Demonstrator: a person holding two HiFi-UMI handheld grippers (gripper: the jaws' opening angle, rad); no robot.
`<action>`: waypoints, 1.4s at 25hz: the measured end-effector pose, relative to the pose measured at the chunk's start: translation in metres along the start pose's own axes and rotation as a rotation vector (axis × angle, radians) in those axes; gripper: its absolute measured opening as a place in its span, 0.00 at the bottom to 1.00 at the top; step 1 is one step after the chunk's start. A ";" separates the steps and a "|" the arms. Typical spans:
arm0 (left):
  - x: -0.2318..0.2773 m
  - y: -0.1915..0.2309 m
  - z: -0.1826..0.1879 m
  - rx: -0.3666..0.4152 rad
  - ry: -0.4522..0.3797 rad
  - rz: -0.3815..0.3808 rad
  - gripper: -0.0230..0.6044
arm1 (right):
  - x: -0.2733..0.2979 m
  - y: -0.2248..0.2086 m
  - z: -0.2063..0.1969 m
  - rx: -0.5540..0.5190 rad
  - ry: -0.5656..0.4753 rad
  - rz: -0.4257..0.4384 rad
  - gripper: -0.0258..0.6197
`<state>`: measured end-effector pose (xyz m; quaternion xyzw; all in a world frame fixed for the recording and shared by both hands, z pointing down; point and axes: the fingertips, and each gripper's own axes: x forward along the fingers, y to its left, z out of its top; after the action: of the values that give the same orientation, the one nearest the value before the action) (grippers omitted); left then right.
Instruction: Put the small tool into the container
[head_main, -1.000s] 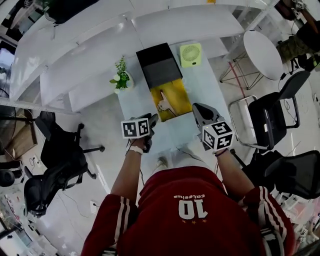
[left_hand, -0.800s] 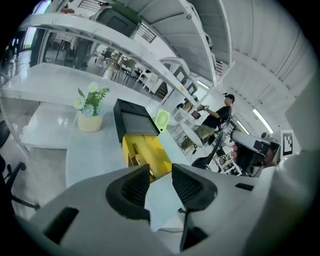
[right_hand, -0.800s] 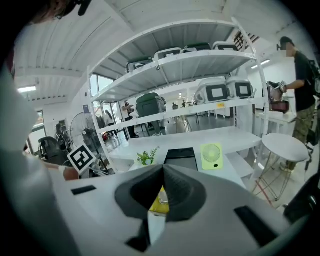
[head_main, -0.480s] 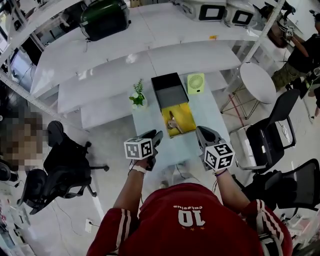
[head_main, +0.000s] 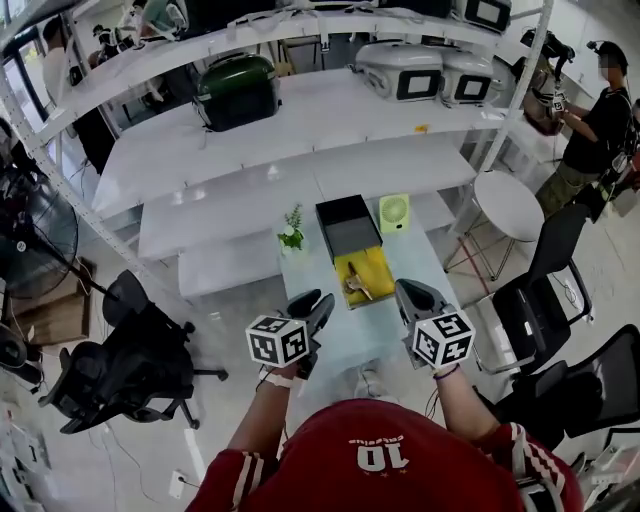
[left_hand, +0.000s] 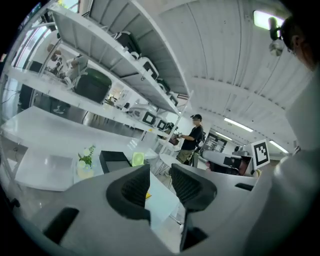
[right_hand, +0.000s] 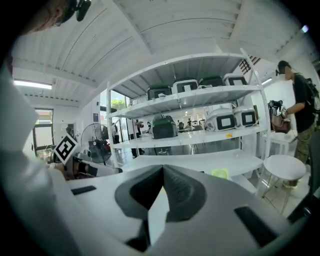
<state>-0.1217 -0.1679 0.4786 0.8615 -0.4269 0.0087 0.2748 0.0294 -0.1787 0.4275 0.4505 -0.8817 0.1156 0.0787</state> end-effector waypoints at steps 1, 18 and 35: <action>-0.008 -0.008 0.005 0.020 -0.014 -0.006 0.26 | -0.004 0.005 0.005 -0.004 -0.009 -0.005 0.05; -0.098 -0.082 0.089 0.311 -0.235 -0.067 0.24 | -0.059 0.050 0.094 -0.069 -0.206 -0.022 0.05; -0.151 -0.089 0.154 0.425 -0.394 0.062 0.12 | -0.102 0.065 0.146 -0.105 -0.346 -0.024 0.05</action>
<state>-0.1858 -0.0886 0.2684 0.8713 -0.4870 -0.0610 -0.0003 0.0306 -0.1029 0.2540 0.4693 -0.8816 -0.0105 -0.0493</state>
